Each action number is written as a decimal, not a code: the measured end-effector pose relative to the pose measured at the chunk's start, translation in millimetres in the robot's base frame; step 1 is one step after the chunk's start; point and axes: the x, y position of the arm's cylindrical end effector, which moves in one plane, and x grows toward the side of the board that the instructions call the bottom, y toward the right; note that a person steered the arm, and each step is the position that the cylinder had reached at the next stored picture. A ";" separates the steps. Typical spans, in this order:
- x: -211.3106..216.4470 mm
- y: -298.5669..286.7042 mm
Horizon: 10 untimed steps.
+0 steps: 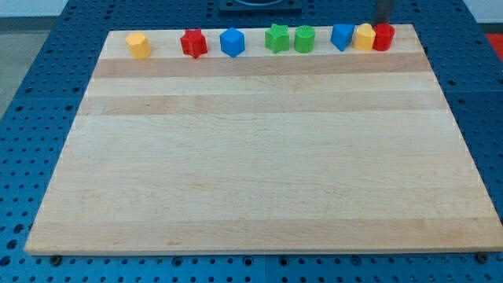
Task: Move the blue triangle to the center
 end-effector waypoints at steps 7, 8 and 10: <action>0.4 -58.4; 34.4 -65.2; 239.1 -127.8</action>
